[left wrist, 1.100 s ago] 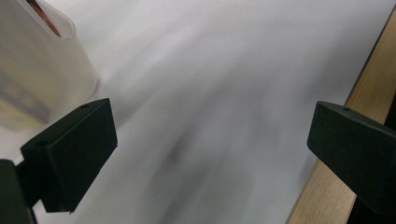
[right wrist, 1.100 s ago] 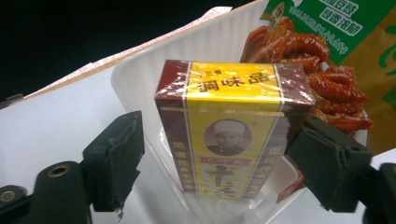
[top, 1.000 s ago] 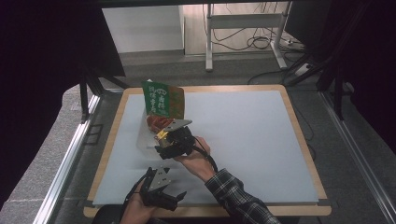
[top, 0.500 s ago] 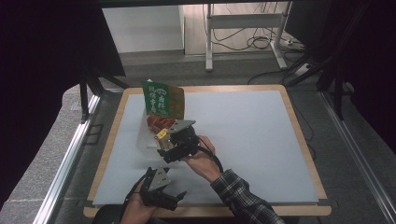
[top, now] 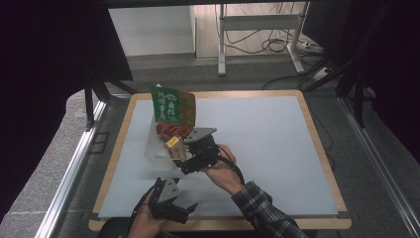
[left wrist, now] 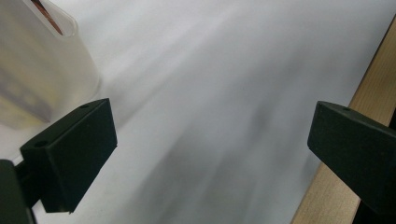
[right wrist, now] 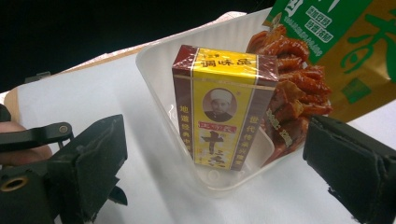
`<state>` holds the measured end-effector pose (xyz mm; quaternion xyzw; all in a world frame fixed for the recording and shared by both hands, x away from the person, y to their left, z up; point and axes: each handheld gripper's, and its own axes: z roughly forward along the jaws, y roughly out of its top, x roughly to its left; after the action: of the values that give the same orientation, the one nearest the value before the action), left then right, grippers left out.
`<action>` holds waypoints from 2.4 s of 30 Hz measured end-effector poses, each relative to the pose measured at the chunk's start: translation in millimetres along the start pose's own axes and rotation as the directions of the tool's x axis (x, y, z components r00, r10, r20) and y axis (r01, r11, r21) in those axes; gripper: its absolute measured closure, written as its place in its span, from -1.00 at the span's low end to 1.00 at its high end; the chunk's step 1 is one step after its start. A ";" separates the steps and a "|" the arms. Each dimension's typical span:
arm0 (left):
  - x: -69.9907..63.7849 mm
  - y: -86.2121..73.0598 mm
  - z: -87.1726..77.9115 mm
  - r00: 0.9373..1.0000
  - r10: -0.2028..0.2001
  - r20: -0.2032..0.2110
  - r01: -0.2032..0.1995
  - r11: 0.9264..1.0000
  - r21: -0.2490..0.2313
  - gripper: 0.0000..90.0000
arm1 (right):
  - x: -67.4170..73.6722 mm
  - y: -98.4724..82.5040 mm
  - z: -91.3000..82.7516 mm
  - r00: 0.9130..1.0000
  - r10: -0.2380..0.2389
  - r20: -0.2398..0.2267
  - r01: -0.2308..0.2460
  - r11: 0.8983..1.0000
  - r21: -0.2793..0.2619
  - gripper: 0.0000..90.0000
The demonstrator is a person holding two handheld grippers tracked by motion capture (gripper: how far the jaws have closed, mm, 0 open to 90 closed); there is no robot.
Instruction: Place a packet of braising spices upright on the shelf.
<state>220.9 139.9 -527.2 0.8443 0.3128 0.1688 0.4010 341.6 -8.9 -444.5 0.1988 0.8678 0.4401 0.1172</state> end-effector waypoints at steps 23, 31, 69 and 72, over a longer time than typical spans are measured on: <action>3.4 -1.2 0.2 1.000 -0.008 -0.003 0.008 1.000 0.002 -1.00 | -13.8 -23.5 -29.6 1.000 0.029 -0.004 -0.029 1.000 0.011 -0.93; 3.7 -1.1 0.0 1.000 -0.014 -0.003 0.014 1.000 -0.002 -1.00 | -22.2 -35.3 -44.2 0.999 0.049 0.016 -0.049 0.999 0.009 -0.95; 4.6 -0.9 -0.9 0.999 -0.041 -0.008 0.041 0.999 -0.017 -1.00 | -50.3 -89.8 -109.6 0.985 0.132 0.114 -0.134 0.991 0.009 -0.99; 4.7 -0.7 -1.2 0.999 -0.039 -0.008 0.039 0.999 -0.017 -1.00 | -51.1 -94.1 -115.6 0.983 0.134 0.123 -0.136 0.991 0.009 -1.00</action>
<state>223.5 144.1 -526.9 0.8338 0.3295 0.1673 0.4101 320.8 -165.0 -451.7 0.2848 0.8473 0.4264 0.1381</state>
